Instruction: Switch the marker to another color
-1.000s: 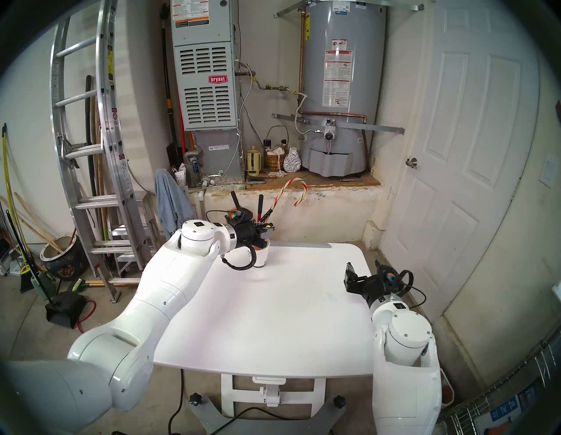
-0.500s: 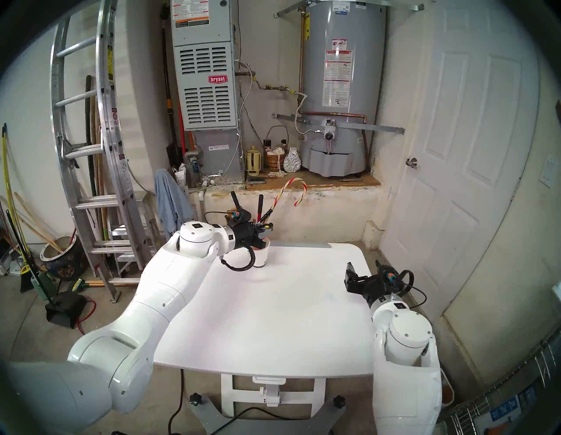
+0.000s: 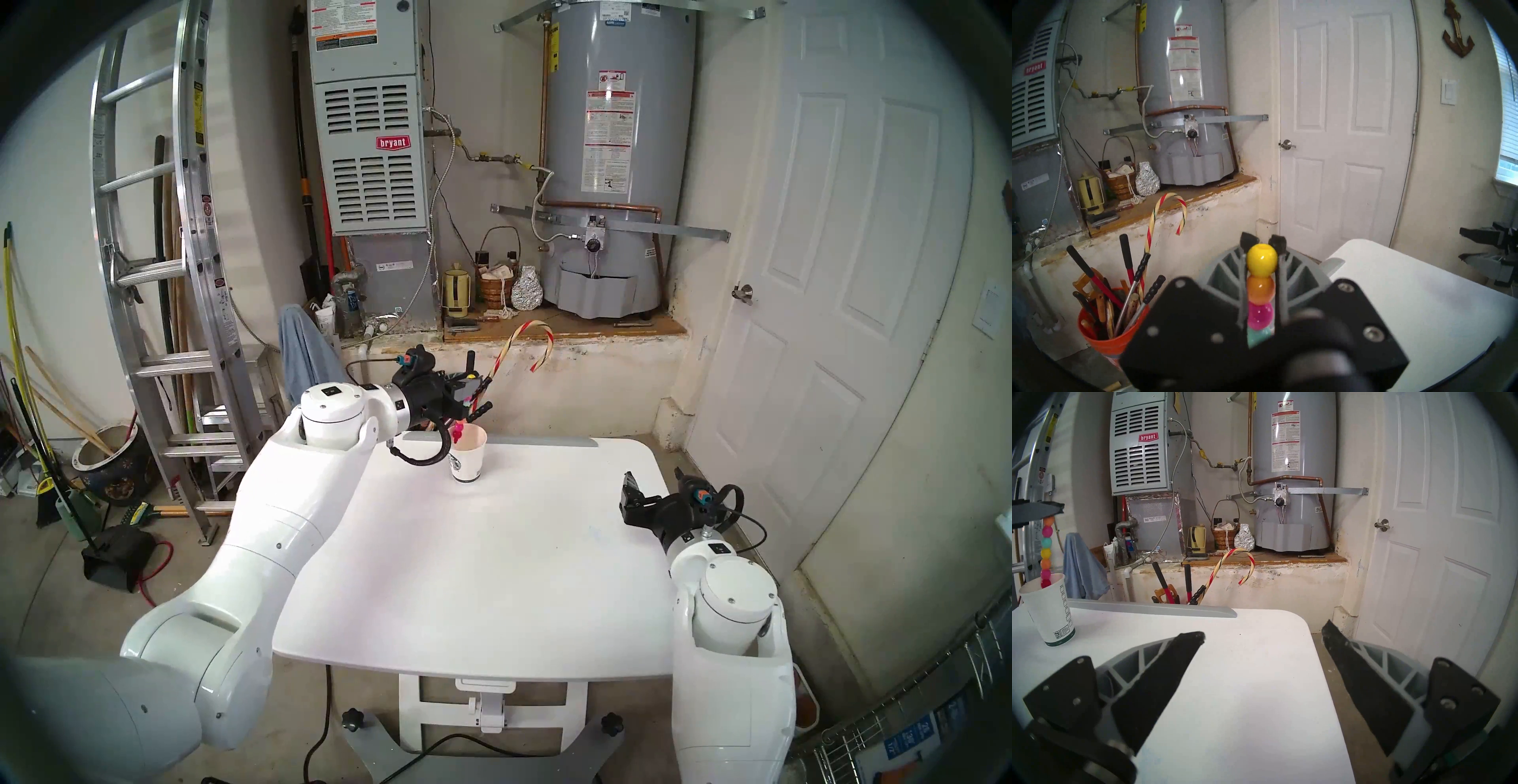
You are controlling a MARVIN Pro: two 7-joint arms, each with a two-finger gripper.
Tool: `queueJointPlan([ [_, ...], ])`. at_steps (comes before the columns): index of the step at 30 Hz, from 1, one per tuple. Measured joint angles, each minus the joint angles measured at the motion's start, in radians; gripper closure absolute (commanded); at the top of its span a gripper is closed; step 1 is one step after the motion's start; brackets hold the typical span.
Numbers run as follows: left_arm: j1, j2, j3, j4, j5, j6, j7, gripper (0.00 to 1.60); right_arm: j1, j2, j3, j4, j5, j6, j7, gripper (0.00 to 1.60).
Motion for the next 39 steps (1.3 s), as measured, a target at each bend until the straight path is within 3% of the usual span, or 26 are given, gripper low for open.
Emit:
queueJointPlan([
  [18, 0.057, 0.014, -0.12, -0.184, -0.064, 0.034, 0.009, 1.6, 0.087, 0.036, -0.053, 0.02, 0.005, -0.024, 0.055, 0.0],
  [39, 0.081, 0.001, -0.163, -0.263, -0.097, 0.068, 0.009, 1.6, 0.278, 0.082, -0.311, 0.047, 0.025, 0.018, 0.308, 0.0],
])
